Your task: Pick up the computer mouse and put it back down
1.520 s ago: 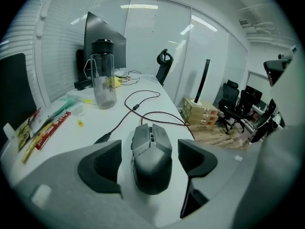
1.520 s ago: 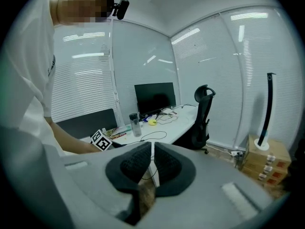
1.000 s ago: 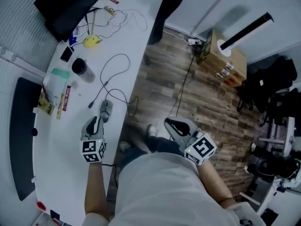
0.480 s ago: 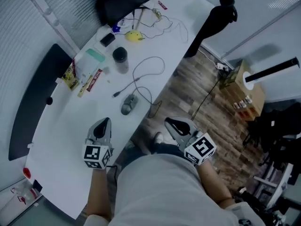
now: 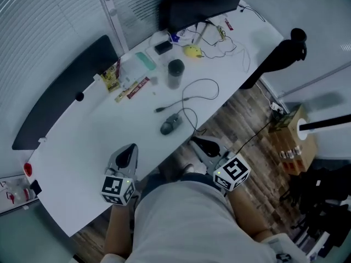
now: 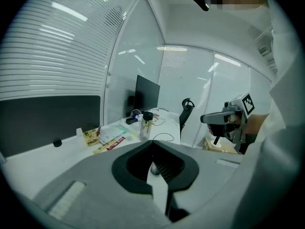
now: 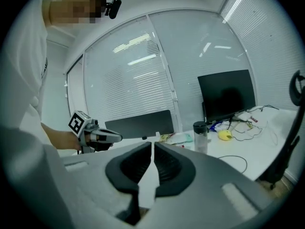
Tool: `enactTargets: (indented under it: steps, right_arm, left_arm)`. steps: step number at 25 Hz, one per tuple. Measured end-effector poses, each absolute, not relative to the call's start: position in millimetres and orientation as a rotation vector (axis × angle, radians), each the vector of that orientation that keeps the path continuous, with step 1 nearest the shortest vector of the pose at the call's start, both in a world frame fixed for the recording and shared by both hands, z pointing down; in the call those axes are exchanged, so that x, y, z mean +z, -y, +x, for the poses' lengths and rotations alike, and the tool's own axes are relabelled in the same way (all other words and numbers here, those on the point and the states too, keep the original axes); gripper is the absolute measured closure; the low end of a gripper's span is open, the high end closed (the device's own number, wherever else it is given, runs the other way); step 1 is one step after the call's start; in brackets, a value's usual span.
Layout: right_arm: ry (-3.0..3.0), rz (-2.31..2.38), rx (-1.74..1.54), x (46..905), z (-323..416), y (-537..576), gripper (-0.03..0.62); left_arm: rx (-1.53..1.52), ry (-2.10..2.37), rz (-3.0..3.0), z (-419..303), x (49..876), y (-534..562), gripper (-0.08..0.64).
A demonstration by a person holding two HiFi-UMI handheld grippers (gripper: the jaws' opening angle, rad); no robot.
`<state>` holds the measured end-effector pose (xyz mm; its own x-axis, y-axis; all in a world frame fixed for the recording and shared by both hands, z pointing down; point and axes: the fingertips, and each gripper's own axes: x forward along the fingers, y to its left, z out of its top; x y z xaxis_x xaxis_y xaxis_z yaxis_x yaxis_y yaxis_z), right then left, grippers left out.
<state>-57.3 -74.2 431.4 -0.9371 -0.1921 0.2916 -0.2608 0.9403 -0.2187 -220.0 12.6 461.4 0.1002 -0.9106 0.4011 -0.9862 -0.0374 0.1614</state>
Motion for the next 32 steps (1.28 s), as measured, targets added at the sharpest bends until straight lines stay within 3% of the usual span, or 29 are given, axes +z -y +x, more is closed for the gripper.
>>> enactTargets:
  steps: [12, 32]
  right_arm:
    - [2.830, 0.051, 0.301, 422, -98, 56, 0.572]
    - [2.832, 0.000, 0.233, 418, -97, 32, 0.572]
  left_arm:
    - [0.192, 1.993, 1.924, -228, 436, -38, 0.551]
    - [0.176, 2.009, 1.918, -220, 434, -54, 0.551]
